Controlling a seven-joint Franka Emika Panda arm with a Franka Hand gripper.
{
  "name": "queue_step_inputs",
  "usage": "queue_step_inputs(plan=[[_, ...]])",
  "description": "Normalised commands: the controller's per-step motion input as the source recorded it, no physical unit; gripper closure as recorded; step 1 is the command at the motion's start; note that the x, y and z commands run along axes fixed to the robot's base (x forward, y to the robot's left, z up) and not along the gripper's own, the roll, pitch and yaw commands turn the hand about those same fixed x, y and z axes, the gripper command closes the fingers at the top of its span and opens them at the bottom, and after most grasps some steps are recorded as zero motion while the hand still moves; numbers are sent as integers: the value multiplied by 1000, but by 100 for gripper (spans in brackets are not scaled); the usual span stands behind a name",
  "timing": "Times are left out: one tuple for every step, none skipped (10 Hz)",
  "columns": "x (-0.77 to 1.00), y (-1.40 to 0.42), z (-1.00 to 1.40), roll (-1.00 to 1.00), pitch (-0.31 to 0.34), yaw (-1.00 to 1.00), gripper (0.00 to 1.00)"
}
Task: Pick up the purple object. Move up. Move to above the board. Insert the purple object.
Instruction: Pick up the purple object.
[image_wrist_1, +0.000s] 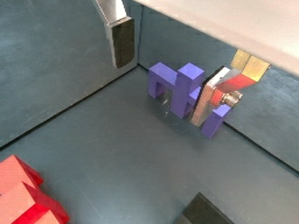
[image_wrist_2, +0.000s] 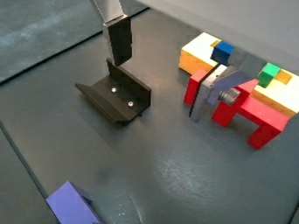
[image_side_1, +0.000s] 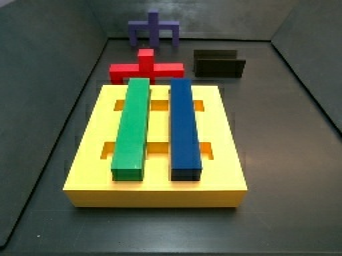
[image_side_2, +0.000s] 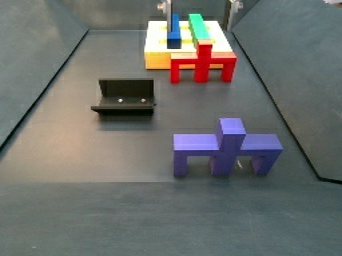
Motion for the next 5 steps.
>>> queue_step_inputs(plan=[[0,0,-66,0,-9,0,0],[0,114,-169,-11,-14,0,0],[-37,420,-231,-23,-6,0,0],[-109,617,-243,-29,-10,0,0],[-149,714,-266,-24,-13,0,0]])
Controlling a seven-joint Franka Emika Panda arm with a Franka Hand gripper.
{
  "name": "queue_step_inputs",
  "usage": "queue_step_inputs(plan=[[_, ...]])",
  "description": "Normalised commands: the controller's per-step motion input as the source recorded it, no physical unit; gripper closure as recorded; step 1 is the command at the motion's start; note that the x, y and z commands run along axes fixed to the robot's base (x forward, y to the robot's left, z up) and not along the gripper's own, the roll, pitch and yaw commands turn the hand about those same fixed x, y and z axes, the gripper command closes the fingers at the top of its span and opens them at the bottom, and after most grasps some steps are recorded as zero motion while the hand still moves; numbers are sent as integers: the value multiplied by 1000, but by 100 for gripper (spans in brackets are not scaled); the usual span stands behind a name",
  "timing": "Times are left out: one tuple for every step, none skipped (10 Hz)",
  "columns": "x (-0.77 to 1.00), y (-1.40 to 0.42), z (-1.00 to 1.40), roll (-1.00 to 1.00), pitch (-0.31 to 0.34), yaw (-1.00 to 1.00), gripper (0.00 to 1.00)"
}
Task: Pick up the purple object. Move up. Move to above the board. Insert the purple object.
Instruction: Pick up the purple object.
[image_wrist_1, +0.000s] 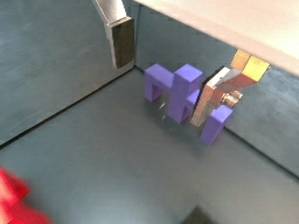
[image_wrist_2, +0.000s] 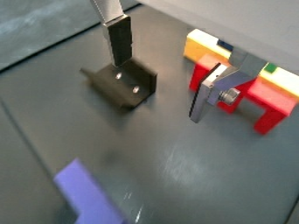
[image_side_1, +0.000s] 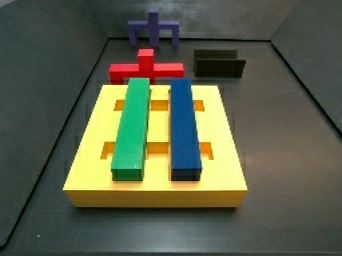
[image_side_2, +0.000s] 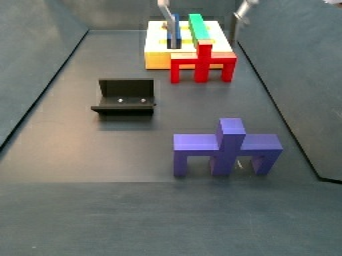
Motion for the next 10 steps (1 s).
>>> queue_step_inputs(plan=[[-197,757,-271,-14,-3,-17,0],[-226,737,-263,-3,0,-31,0],[-169,711,-263,0,0,-29,0],[-151,677,-294,-17,-3,-14,0],[-120,611,-323,-19,-13,0,0],[-57,500,-329,-11,-13,0,0],[-77,423,-369,-13,-34,0,0],[-83,323,-354,-13,-43,-20,0],[-97,174,-320,-20,-59,-166,0],[-3,66,-294,0,-37,-283,0]])
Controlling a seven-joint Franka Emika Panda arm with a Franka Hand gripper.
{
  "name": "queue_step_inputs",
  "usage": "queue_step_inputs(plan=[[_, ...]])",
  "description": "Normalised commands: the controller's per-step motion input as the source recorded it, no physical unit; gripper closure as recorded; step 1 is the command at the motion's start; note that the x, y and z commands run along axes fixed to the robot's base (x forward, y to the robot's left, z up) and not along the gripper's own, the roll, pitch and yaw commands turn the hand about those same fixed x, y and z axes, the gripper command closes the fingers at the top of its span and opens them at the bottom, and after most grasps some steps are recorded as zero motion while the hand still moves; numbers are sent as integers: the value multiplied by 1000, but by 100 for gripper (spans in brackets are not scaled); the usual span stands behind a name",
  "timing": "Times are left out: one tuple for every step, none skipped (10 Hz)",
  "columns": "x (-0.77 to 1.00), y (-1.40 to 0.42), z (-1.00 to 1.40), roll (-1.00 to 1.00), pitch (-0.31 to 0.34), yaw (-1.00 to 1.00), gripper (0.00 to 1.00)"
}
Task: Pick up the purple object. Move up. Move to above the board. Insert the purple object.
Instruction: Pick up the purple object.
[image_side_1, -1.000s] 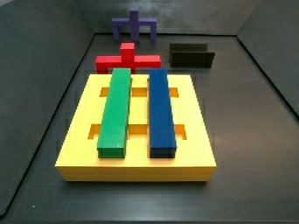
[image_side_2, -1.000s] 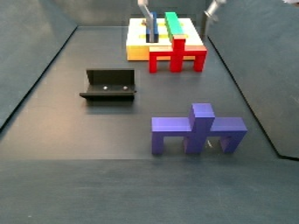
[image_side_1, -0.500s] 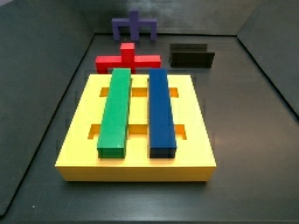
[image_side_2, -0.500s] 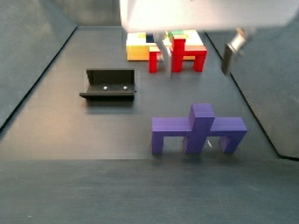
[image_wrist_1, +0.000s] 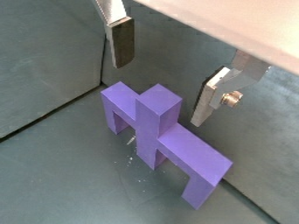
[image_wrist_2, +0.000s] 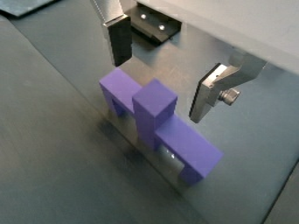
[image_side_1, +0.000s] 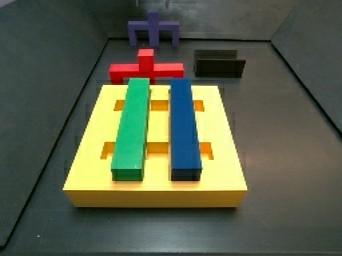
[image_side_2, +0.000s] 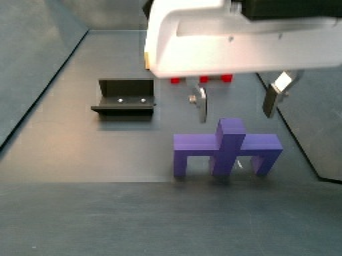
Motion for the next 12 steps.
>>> queue_step_inputs(plan=[[0,60,-280,0,-29,-277,0],[-26,60,-229,-14,-40,-189,0],[-3,31,-191,-26,-51,0,0],[0,0,-220,0,-46,57,0],[0,0,-237,-30,-63,89,0],[0,0,-257,-63,-81,43,0],[0,0,-251,-46,-71,0,0],[0,57,-211,0,-37,0,0],[0,40,-234,-16,-51,0,0],[0,49,-257,-23,-64,0,0],[0,74,-220,-30,-51,0,0],[0,100,-186,-56,-46,0,0]])
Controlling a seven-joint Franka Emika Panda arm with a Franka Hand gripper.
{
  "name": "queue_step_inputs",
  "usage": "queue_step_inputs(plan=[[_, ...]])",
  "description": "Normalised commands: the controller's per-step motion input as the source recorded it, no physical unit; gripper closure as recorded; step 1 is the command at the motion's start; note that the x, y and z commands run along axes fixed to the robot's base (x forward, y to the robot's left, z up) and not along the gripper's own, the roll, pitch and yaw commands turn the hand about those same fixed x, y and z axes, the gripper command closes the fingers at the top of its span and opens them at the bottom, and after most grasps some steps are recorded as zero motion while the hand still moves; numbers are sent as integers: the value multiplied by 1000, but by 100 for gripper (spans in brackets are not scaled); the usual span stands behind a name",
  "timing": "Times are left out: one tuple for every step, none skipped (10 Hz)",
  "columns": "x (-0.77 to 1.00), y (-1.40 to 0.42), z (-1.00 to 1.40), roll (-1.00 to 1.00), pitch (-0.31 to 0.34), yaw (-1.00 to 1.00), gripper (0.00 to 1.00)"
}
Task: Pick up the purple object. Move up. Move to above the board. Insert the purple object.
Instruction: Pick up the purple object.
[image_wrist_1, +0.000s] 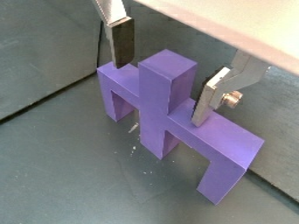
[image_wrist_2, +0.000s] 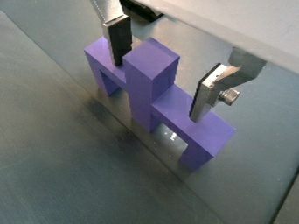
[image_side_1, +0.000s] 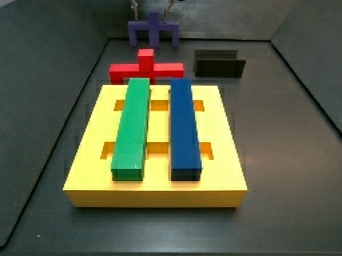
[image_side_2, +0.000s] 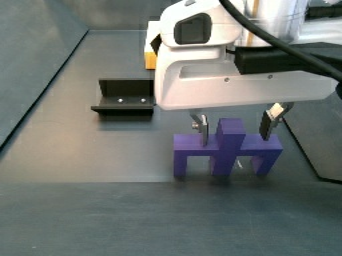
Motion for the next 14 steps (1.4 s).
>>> queue_step_inputs(plan=[[0,86,-80,-86,-40,0,0],[0,34,0,-77,-37,0,0],[0,0,0,-13,0,0,0],[0,0,0,0,0,11,0],[0,-26,0,0,0,34,0],[0,0,0,0,0,34,0],[0,0,0,0,0,66,0],[0,0,0,0,0,89,0],[0,0,0,0,0,94,0],[0,0,0,0,0,26,0],[0,0,0,0,0,0,0],[0,0,0,0,0,0,100],[0,0,0,0,0,0,100],[0,0,0,0,0,0,100]])
